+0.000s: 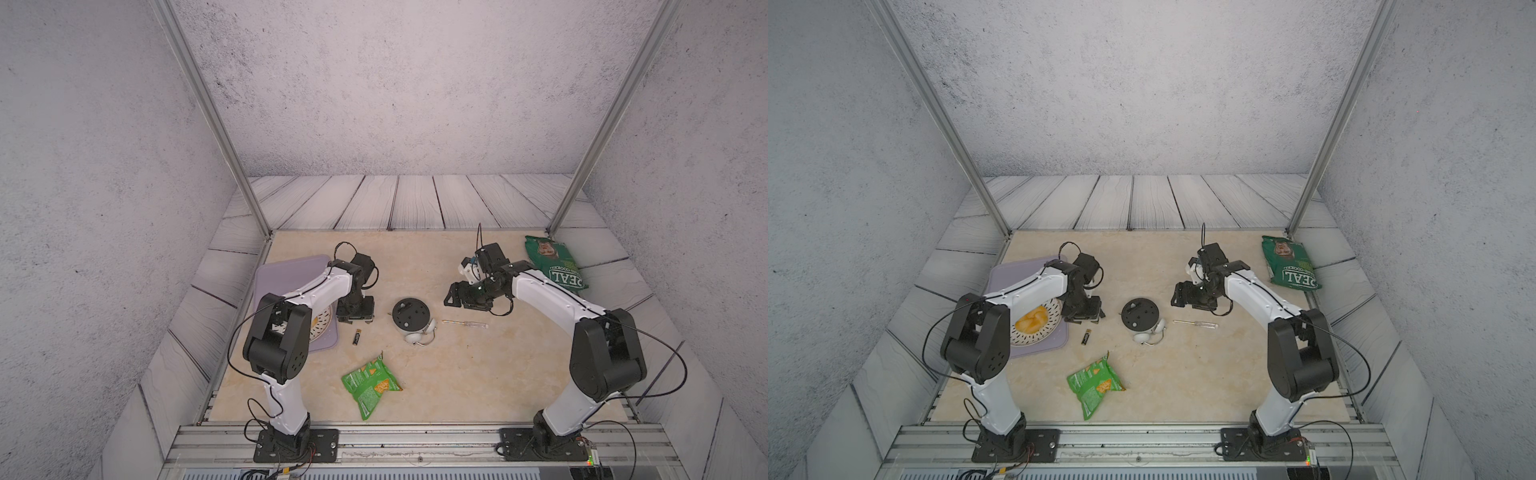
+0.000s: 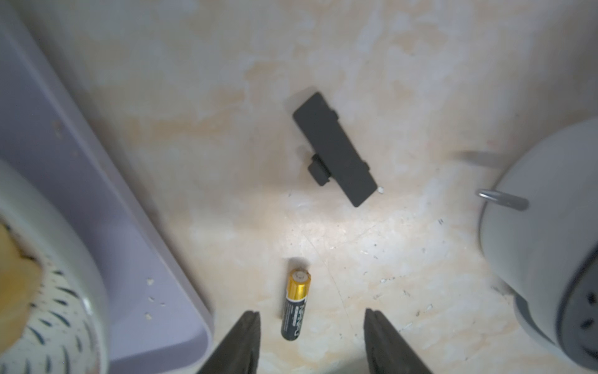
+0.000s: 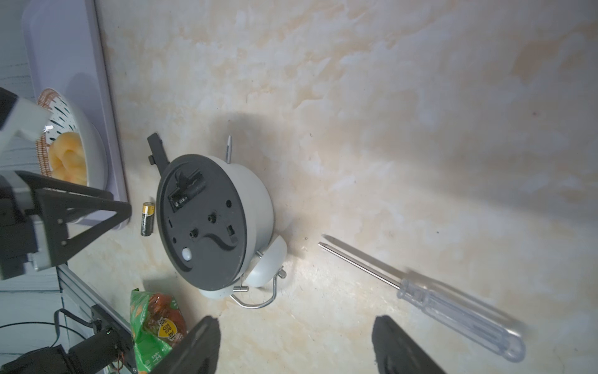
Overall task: Remove the battery from the alarm
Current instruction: Adjust the alarm at the center of the board.
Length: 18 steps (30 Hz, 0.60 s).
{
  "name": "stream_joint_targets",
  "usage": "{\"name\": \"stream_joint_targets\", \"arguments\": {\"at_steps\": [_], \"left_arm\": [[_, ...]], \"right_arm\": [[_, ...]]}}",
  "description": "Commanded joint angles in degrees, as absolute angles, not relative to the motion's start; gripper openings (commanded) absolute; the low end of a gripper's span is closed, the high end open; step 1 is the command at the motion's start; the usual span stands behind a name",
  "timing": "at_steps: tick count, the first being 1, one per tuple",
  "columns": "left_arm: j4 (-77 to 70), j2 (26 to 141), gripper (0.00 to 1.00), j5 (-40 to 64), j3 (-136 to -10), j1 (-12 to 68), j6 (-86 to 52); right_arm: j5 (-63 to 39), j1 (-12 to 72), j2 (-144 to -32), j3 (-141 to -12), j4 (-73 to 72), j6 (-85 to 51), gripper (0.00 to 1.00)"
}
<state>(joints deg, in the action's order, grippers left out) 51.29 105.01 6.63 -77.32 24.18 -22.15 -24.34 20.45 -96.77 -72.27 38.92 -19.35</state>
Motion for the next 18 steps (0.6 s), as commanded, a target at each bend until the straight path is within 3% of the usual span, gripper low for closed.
{"name": "stream_joint_targets", "arguments": {"at_steps": [1,11,18], "left_arm": [[48.84,102.82,0.69,12.78,-80.09,23.99,-19.68],[41.95,113.22,0.7,28.08,-88.29,24.33,-17.3],[39.69,121.62,0.57,36.28,-93.02,24.35,-18.3]], "right_arm": [[-23.93,23.81,-99.97,-74.18,41.39,-18.7,0.72],[-29.95,27.89,-104.0,-70.63,37.37,-22.21,0.43],[-29.68,28.77,-107.91,-70.08,32.9,-27.58,0.29]]}}
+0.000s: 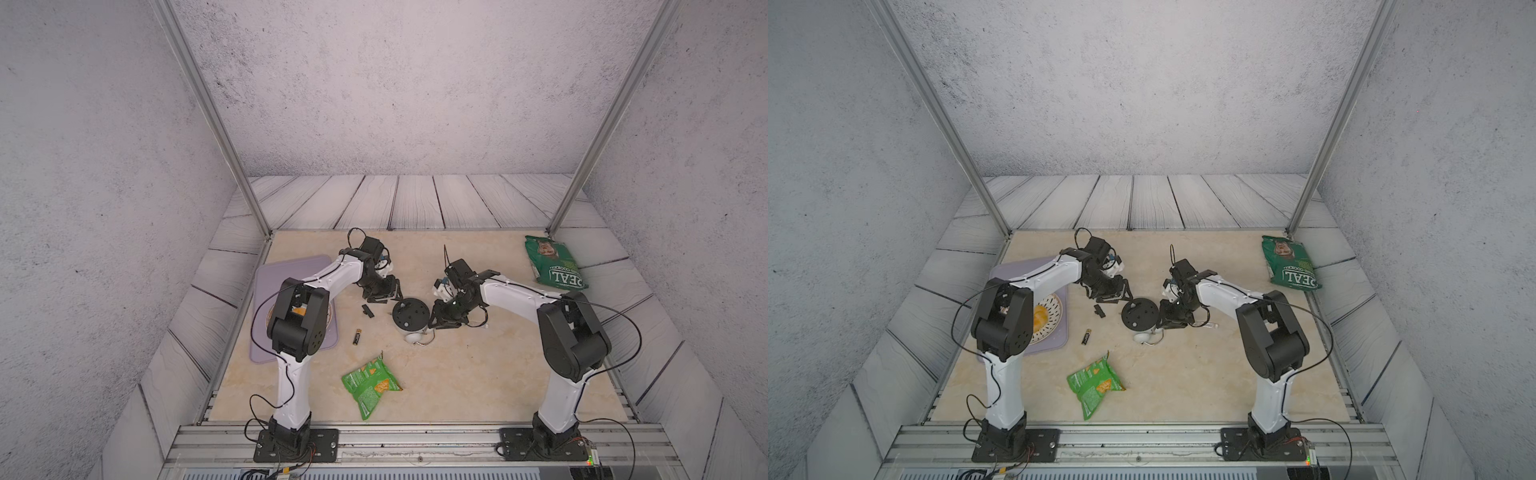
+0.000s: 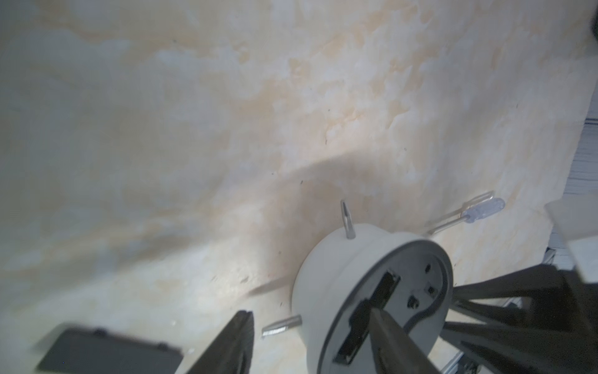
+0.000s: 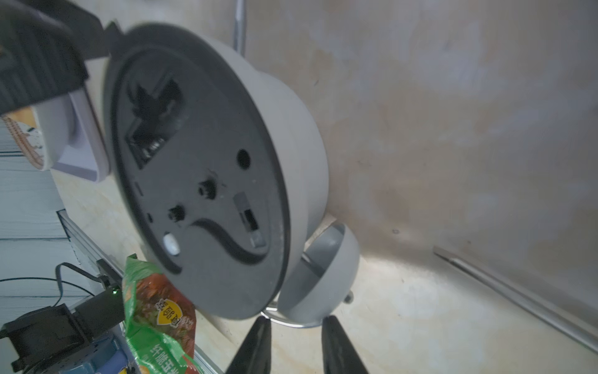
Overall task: Remove the battery from the alarm
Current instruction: Adjust the alarm at the center of the board.
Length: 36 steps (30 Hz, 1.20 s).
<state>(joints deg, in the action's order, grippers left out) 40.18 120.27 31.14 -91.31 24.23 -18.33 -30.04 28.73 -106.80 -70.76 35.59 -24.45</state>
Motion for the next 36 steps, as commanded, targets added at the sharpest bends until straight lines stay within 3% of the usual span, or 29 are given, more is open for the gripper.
{"name": "stream_joint_targets", "arguments": {"at_steps": [1,7,16,22,24,27,31,36], "left_arm": [[39.69,122.01,0.56,37.66,-92.91,24.35,-18.43],[34.31,118.29,0.45,42.94,-84.07,24.35,-22.48],[32.79,113.42,0.49,45.16,-76.78,24.7,-26.63],[35.66,103.99,0.6,31.83,-73.35,22.05,-31.12],[34.91,100.47,0.59,24.5,-70.58,20.9,-34.55],[31.16,96.9,0.51,17.42,-66.85,19.23,-39.24],[25.51,98.42,0.33,15.87,-64.2,17.97,-44.31],[19.74,102.62,0.24,15.34,-62.75,17.71,-45.05]], "right_arm": [[-29.09,28.6,-108.14,-70.02,31.91,-28.51,0.28],[-23.66,27.8,-112.28,-77.45,35.84,-25.26,0.27],[-20.01,25.37,-117.2,-87.36,43.39,-15.0,0.31],[-20.86,25.39,-113.26,-85.63,43.44,-13.82,0.36],[-21.24,25.37,-110.69,-84.45,42.46,-14.48,0.38],[-22.11,25.32,-107.06,-81.82,39.74,-15.97,0.41],[-22.28,24.96,-102.31,-76.27,33.45,-19.15,0.59],[-23.67,23.86,-99.16,-72.34,29.46,-21.93,0.69]]}}
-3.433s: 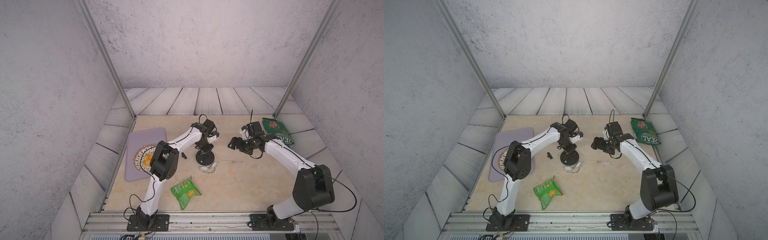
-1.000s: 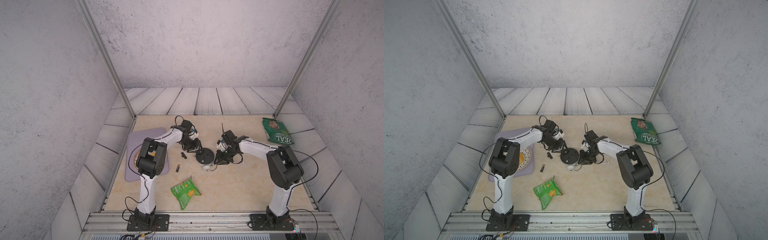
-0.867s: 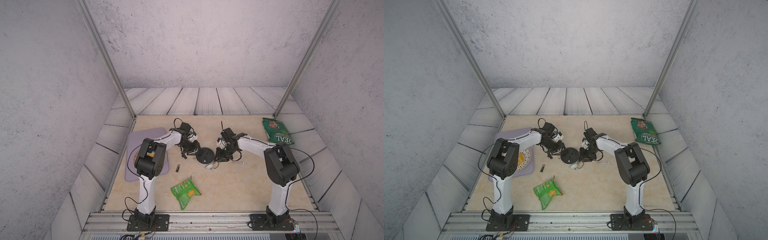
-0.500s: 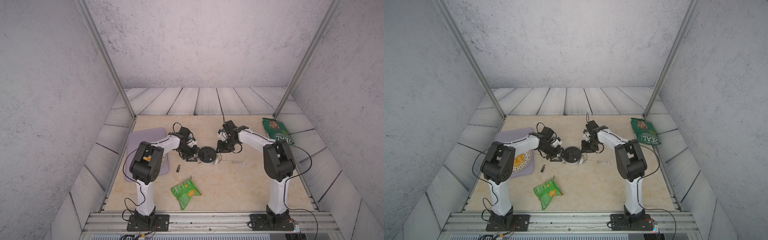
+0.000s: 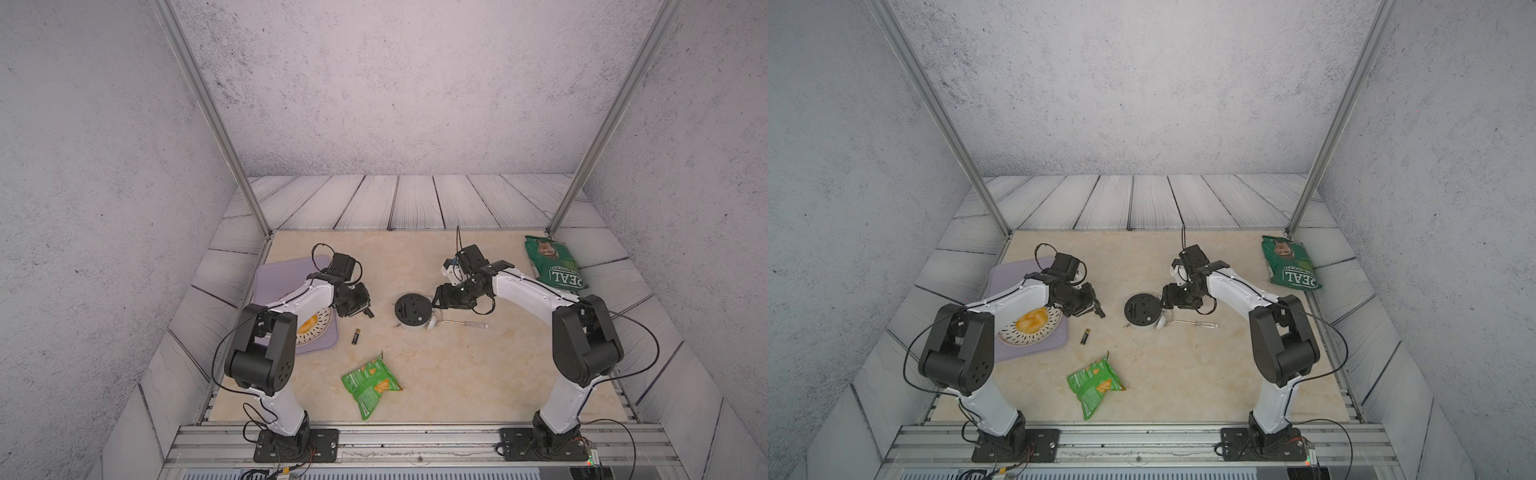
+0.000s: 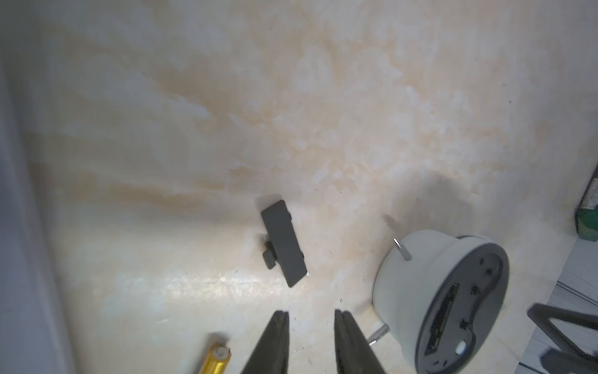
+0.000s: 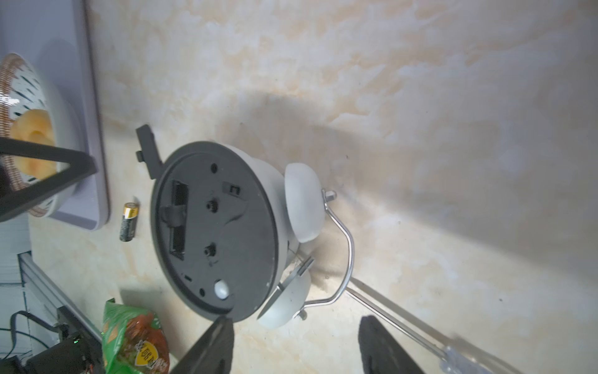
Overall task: Remove the battery from the alarm
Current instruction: Pick up the cover from the center of the board.
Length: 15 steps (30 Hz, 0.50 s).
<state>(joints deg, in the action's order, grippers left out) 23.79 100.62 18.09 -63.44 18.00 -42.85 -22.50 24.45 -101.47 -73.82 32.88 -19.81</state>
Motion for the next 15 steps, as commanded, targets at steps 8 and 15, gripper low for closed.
{"name": "stream_joint_targets", "arguments": {"at_steps": [8,15], "left_arm": [[15.27,105.63,0.19,14.47,-59.78,16.11,-46.03],[11.61,108.06,0.19,17.69,-58.81,15.17,-46.58]], "right_arm": [[-23.99,23.8,-96.54,-69.25,28.86,-22.03,0.71],[-23.95,23.78,-96.5,-68.78,28.98,-22.49,0.7]]}}
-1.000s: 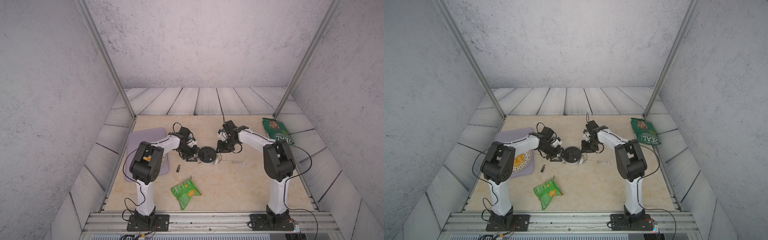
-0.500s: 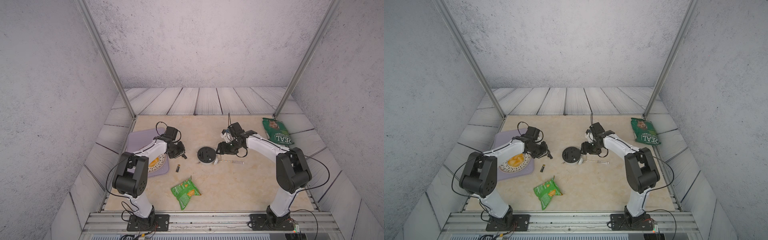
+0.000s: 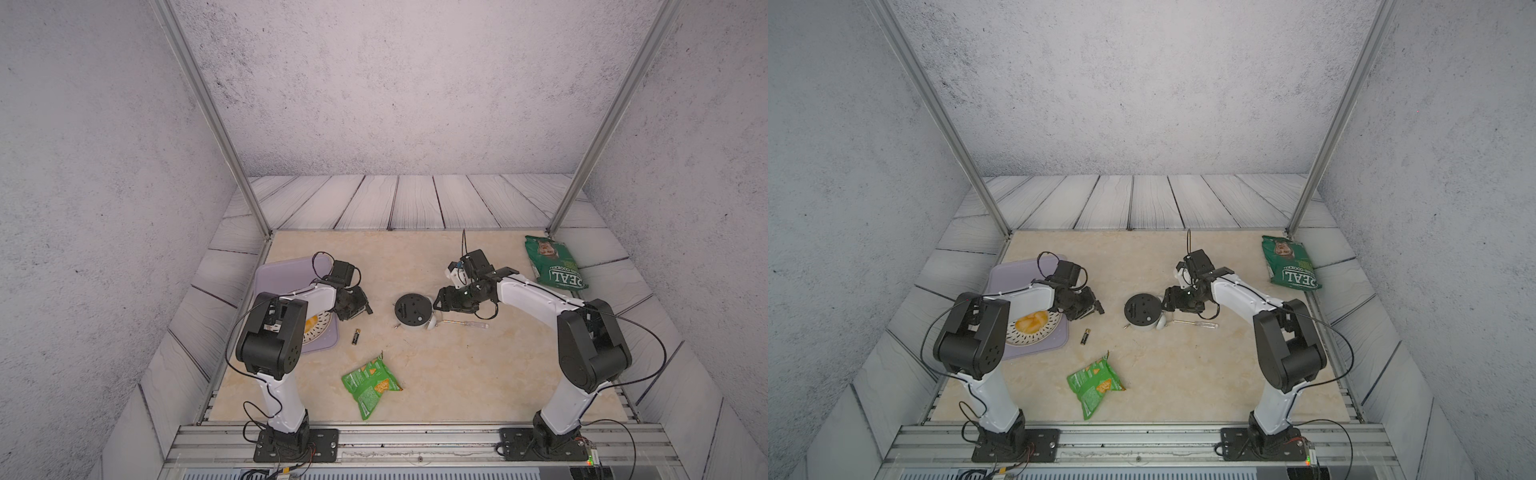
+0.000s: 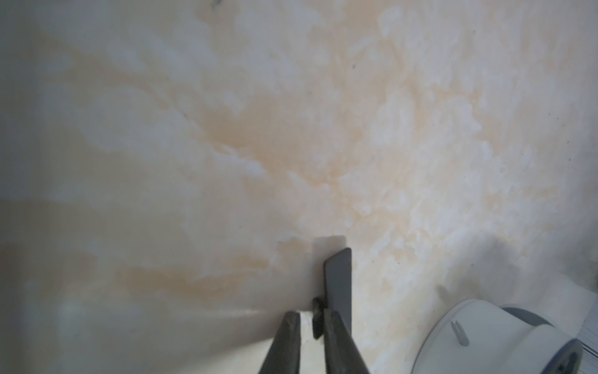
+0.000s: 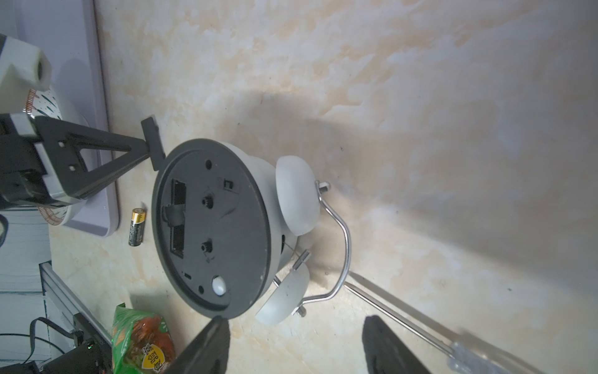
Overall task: Remove the battery from the alarm
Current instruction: Pick up the cover from the center of the board.
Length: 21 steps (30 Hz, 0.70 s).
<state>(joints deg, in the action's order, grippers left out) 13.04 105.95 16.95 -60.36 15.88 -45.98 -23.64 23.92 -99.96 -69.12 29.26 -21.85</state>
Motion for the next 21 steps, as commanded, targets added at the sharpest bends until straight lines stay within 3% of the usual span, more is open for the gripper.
{"name": "stream_joint_targets", "arguments": {"at_steps": [1,8,14,21], "left_arm": [[11.32,108.1,0.17,18.03,-58.58,15.05,-46.45],[10.28,107.34,0.01,19.28,-58.55,14.64,-44.49],[13.85,102.07,0.0,20.56,-60.17,14.16,-38.84],[15.36,96.03,0.0,38.98,-62.31,14.37,-32.07]], "right_arm": [[-23.91,23.78,-96.46,-68.66,28.9,-22.54,0.7],[-24.08,23.81,-97.23,-68.9,29.94,-22.38,0.7],[-24.85,23.76,-97.42,-69.7,32.19,-22.13,0.7],[-24.73,23.8,-98.07,-69.82,31.08,-23.5,0.66]]}}
